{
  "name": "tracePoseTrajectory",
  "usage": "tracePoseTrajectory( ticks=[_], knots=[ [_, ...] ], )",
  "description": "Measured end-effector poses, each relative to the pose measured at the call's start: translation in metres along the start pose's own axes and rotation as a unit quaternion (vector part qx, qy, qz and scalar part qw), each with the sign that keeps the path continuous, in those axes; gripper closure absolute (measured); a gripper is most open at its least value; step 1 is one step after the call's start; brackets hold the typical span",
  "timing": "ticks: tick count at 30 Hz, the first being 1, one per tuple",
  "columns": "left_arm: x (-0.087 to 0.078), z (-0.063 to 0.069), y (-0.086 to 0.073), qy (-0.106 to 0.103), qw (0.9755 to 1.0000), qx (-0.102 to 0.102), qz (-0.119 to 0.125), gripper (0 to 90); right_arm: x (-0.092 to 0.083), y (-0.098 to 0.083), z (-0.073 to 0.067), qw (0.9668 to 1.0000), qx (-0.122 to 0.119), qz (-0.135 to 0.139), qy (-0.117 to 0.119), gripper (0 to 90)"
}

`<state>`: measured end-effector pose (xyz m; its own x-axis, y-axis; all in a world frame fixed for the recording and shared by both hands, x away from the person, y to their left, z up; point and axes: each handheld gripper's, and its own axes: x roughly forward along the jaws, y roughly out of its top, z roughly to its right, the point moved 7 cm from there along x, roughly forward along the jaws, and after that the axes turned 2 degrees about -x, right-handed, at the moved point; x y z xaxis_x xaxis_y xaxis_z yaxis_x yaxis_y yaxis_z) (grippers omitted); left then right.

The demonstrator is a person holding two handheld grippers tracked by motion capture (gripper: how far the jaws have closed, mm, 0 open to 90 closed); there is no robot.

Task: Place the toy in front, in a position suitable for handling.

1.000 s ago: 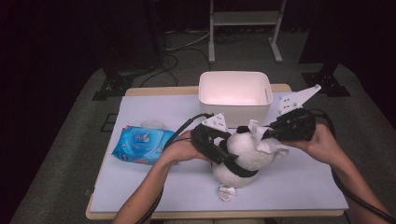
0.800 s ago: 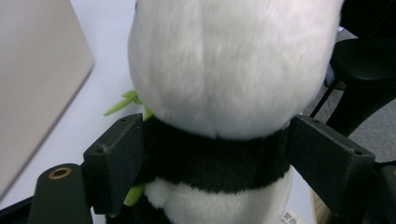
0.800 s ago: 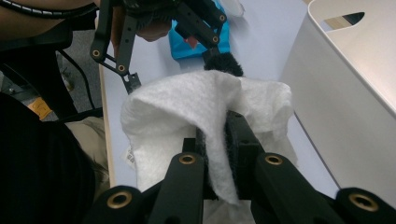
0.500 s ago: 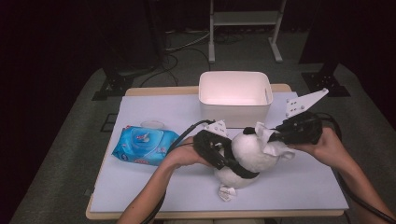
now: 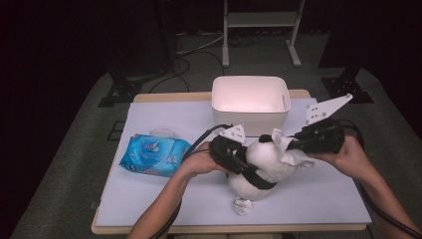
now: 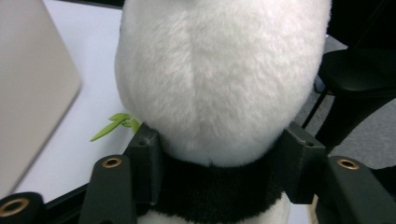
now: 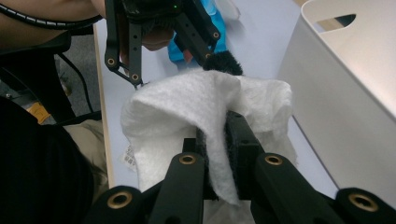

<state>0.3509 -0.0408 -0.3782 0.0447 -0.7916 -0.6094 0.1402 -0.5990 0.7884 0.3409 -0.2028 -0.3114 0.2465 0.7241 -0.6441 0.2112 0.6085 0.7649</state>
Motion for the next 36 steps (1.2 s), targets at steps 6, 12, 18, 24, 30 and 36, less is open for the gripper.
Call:
tracePoseTrajectory(
  ticks=[6,12,18,24,30,36],
  knots=[
    [-0.012,-0.002,0.005,0.01,0.9999,0.009,-0.008,44.4,-0.003,0.006,0.0,0.9999,0.001,0.015,-0.003,84.3],
    [-0.021,0.0,0.006,0.02,0.9997,0.009,-0.009,44.8,0.0,0.001,0.003,0.9998,0.009,0.015,-0.001,84.3],
    [-0.021,0.001,0.005,0.022,0.9995,0.012,-0.021,44.9,0.005,-0.006,0.004,0.9999,0.016,0.004,0.003,84.3],
    [-0.014,0.002,0.003,0.017,0.9995,0.009,-0.025,44.6,0.008,-0.007,0.004,0.9999,0.012,-0.005,-0.001,84.2],
    [-0.009,0.002,0.004,0.017,0.9994,0.009,-0.027,44.2,0.01,-0.004,0.002,1.0,0.009,-0.001,0.002,84.2],
    [-0.004,0.004,0.005,0.013,0.9994,0.01,-0.031,43.8,0.013,-0.001,0.001,1.0,0.0,-0.006,0.002,84.2]
  ],
)
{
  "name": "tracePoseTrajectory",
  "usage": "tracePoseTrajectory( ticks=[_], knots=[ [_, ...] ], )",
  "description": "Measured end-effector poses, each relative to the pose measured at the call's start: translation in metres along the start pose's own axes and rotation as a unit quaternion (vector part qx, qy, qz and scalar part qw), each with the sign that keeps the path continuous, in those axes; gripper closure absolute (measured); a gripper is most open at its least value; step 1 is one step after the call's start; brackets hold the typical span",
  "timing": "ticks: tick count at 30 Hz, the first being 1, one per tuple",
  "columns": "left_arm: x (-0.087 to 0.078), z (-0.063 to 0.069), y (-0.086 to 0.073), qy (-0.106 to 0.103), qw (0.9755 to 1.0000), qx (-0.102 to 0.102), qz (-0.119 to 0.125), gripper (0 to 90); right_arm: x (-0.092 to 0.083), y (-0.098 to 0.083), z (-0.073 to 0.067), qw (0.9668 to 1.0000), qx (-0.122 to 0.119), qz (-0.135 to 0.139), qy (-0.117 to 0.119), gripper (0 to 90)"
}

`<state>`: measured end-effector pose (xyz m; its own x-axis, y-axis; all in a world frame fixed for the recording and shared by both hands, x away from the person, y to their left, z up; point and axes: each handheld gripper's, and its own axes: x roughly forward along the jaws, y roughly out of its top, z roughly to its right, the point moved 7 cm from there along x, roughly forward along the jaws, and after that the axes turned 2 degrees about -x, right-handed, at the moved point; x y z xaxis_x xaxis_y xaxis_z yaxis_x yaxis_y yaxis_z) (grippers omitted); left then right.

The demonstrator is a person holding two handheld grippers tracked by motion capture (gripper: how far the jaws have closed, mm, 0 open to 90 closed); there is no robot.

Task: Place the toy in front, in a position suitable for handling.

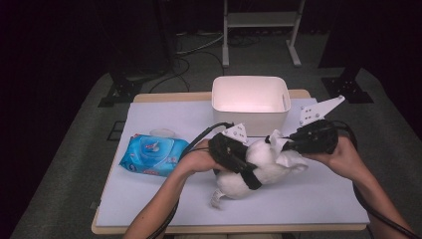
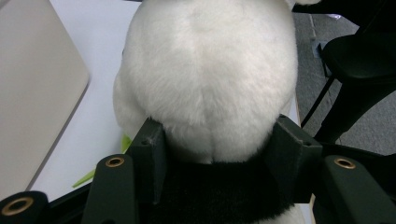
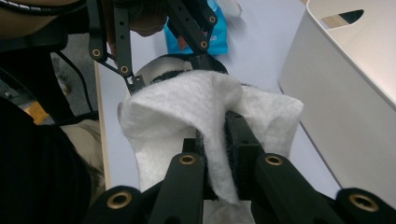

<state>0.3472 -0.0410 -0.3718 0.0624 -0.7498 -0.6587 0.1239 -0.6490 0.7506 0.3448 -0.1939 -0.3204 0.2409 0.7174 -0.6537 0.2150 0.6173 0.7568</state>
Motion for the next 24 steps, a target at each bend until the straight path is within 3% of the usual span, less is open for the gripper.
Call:
tracePoseTrajectory(
  ticks=[8,15,24],
  knots=[
    [0.009,0.001,-0.001,-0.006,1.0,-0.002,-0.004,39.8,0.003,-0.01,0.002,0.9998,0.007,-0.016,0.0,84.2],
    [0.011,0.001,-0.001,-0.003,1.0,0.001,-0.002,30.3,0.003,-0.029,0.008,0.9992,0.033,-0.02,0.003,84.3],
    [0.001,-0.002,-0.005,0.026,0.9995,0.004,-0.019,22.8,-0.002,-0.06,0.017,0.9978,0.062,-0.023,-0.007,84.2]
  ],
)
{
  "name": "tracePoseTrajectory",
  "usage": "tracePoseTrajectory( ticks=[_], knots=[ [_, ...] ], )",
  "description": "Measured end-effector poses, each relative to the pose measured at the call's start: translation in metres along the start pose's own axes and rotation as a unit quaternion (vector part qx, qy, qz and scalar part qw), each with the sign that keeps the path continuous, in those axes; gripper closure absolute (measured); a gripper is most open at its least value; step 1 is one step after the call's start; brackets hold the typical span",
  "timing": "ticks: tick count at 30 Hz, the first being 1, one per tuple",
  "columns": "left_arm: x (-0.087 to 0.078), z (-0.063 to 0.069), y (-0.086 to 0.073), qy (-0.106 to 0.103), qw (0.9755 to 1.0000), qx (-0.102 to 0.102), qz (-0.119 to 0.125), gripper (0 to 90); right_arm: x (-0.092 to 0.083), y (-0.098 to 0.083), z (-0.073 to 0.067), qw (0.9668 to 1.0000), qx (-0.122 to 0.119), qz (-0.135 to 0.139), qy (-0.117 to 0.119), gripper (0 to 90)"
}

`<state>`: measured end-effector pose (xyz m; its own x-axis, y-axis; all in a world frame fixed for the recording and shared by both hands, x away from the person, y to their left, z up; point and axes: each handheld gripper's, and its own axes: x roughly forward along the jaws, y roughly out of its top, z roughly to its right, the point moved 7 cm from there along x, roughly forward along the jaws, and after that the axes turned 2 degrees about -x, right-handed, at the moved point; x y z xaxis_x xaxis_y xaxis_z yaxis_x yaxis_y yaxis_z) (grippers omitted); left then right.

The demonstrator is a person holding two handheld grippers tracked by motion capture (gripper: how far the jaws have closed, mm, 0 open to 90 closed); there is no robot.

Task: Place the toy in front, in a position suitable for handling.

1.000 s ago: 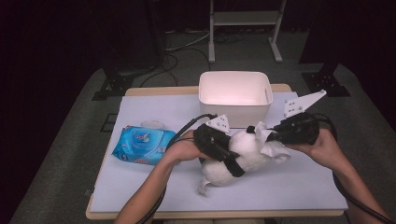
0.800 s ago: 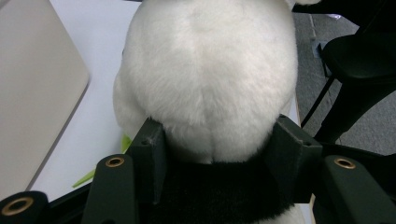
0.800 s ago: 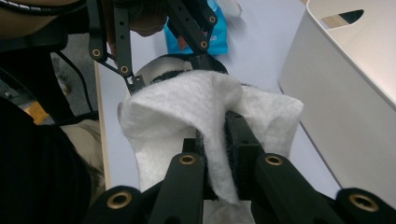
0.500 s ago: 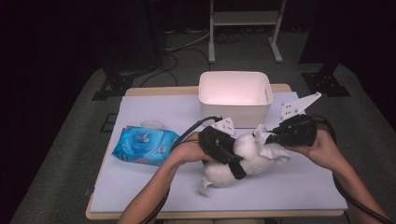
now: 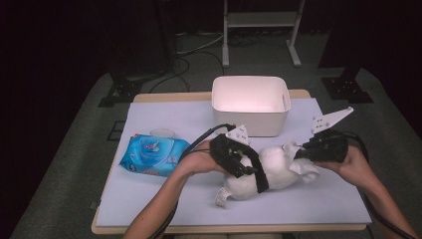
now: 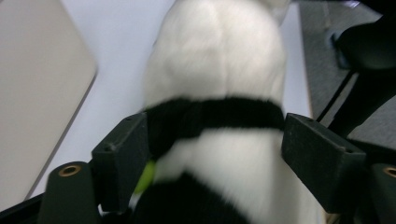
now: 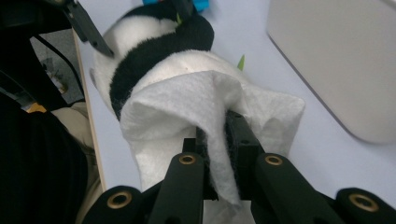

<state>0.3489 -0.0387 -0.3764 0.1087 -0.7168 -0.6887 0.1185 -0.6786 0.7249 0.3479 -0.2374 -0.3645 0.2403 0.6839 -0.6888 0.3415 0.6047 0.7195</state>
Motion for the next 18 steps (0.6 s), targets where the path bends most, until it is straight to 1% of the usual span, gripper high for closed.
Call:
tracePoseTrajectory(
  ticks=[2,4,5,6,7,9,11,14,15,16,18],
  knots=[
    [-0.002,0.0,0.0,-0.005,1.0,-0.002,0.007,22.7,0.0,-0.005,0.002,1.0,0.007,0.005,0.004,84.3],
    [-0.003,0.001,0.0,-0.003,1.0,0.0,0.009,22.3,0.0,-0.011,0.003,0.9998,0.016,0.007,0.005,84.3],
    [-0.004,-0.001,-0.003,0.006,1.0,0.0,-0.007,20.6,0.001,-0.017,0.006,0.9998,0.02,0.003,0.0,84.2],
    [-0.004,-0.001,-0.004,0.004,1.0,-0.006,-0.005,20.4,0.002,-0.02,0.007,0.9997,0.024,0.002,0.0,84.2],
    [-0.004,-0.001,-0.005,0.002,0.9999,-0.006,-0.009,20.4,0.003,-0.023,0.008,0.9996,0.028,0.001,0.0,84.2],
    [-0.004,-0.001,-0.007,0.0,0.9999,-0.008,-0.007,20.1,0.004,-0.029,0.01,0.9993,0.037,0.004,0.007,84.2],
    [-0.005,-0.001,-0.008,0.003,0.9999,-0.009,-0.009,19.6,0.005,-0.032,0.01,0.9989,0.044,0.012,0.013,84.2],
    [-0.007,-0.001,-0.01,0.005,0.9999,-0.008,-0.012,19.5,0.006,-0.035,0.009,0.9984,0.05,0.017,0.021,84.3],
    [-0.007,-0.001,-0.011,0.004,0.9998,-0.013,-0.011,19.6,0.007,-0.036,0.009,0.9982,0.052,0.019,0.023,84.3],
    [-0.007,-0.002,-0.012,0.003,0.9998,-0.013,-0.013,19.7,0.007,-0.037,0.009,0.9981,0.054,0.019,0.024,84.3],
    [-0.006,-0.001,-0.014,-0.012,0.9998,-0.016,-0.009,24.7,0.009,-0.038,0.007,0.998,0.053,0.021,0.027,84.3]
  ],
)
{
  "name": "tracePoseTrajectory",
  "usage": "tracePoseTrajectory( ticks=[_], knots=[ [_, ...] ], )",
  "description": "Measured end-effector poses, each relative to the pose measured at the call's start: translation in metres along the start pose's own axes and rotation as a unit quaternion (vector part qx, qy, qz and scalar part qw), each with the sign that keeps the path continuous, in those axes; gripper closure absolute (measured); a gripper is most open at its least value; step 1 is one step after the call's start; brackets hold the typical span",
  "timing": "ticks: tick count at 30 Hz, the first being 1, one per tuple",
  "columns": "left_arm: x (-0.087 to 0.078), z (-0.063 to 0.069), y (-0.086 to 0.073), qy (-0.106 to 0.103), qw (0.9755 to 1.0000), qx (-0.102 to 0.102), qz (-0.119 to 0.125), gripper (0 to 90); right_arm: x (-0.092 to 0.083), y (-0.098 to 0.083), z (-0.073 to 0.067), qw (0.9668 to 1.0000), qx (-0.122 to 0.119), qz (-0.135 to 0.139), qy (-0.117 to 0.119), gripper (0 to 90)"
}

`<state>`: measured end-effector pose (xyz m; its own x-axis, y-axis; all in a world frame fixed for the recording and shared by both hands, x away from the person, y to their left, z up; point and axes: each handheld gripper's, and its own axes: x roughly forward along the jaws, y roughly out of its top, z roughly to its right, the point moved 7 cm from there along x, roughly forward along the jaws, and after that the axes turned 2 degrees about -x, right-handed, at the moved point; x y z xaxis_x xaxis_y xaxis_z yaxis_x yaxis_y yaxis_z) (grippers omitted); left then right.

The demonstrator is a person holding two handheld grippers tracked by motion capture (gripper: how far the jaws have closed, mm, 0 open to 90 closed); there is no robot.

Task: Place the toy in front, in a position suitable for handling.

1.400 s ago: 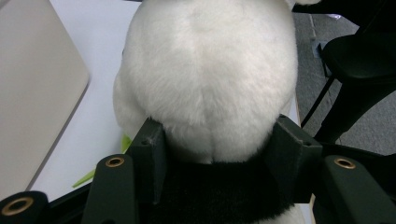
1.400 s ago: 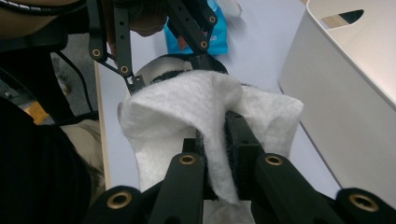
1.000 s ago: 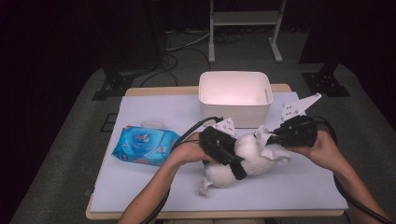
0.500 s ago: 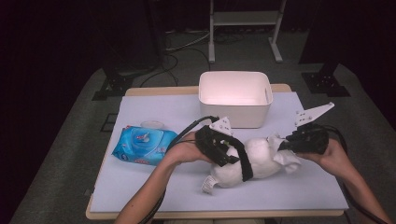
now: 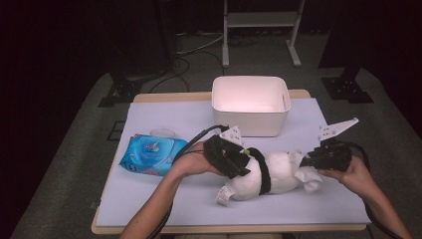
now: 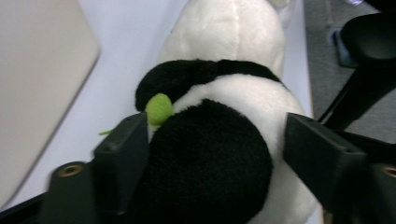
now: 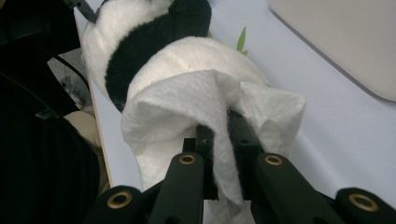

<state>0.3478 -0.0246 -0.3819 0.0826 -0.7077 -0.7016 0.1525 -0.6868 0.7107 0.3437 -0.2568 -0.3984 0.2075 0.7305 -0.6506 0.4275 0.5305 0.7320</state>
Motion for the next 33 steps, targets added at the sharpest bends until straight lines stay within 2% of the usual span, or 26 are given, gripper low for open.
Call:
tracePoseTrajectory(
  ticks=[3,7,12,18,21,27,33],
  knots=[
    [0.001,0.001,-0.002,-0.007,1.0,-0.003,0.005,29.3,-0.002,0.001,-0.002,1.0,-0.004,0.0,-0.001,84.2],
    [0.004,0.003,-0.003,-0.011,0.9999,-0.001,0.009,31.0,-0.008,0.008,-0.005,0.9998,-0.019,-0.001,-0.01,84.1],
    [0.005,0.004,-0.002,-0.011,0.9999,0.0,0.008,30.7,-0.004,0.02,-0.009,0.9991,-0.039,-0.008,-0.012,84.1],
    [0.004,0.005,-0.001,-0.01,0.9999,-0.001,0.006,29.0,0.007,0.034,-0.016,0.998,-0.061,-0.018,-0.004,84.1],
    [0.003,0.004,-0.001,-0.009,0.9999,-0.009,0.009,27.2,0.011,0.038,-0.017,0.9977,-0.065,-0.021,-0.001,84.1],
    [0.002,0.003,-0.003,-0.002,0.9999,-0.015,0.001,20.1,0.015,0.041,-0.019,0.9975,-0.066,-0.022,0.007,84.1],
    [0.002,0.003,-0.003,-0.006,0.9999,-0.011,0.001,23.4,0.019,0.044,-0.021,0.9969,-0.073,-0.029,0.011,84.1]
  ],
)
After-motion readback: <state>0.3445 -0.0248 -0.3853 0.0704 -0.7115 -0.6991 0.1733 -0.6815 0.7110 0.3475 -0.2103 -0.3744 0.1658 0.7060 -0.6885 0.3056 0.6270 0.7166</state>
